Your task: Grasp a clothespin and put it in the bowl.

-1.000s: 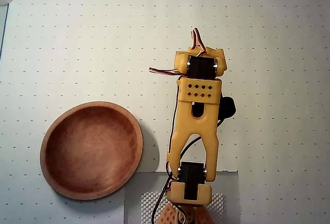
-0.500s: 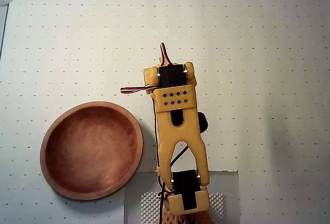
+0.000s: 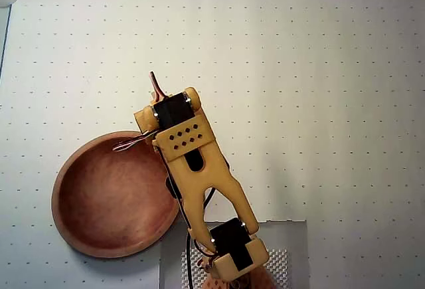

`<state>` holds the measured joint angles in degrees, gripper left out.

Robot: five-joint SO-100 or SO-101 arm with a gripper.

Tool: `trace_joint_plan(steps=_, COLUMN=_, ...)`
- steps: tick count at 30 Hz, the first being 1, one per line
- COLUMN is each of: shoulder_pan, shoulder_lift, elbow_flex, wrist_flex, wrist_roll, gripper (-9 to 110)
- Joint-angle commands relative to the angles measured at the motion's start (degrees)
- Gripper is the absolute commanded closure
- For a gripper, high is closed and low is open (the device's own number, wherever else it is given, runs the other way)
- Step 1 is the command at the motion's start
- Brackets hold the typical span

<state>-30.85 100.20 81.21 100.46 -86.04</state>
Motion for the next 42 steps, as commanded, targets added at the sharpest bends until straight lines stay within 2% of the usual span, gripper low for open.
trace_joint_plan(steps=1, shoulder_pan=-3.1, shoulder_lift=-1.5, elbow_flex=-0.7, wrist_flex=0.9, wrist_roll=2.5, gripper=105)
trace_joint_plan(steps=13, shoulder_pan=-11.2, shoulder_lift=-7.7, elbow_flex=-1.2, wrist_flex=0.3, wrist_roll=6.2, gripper=105)
trace_joint_plan(steps=33, shoulder_pan=-20.3, shoulder_lift=-15.6, elbow_flex=-1.8, wrist_flex=0.0, wrist_roll=6.2, gripper=105)
trace_joint_plan(steps=42, shoulder_pan=-22.4, shoulder_lift=-16.8, elbow_flex=-1.2, wrist_flex=-6.4, wrist_roll=6.2, gripper=105)
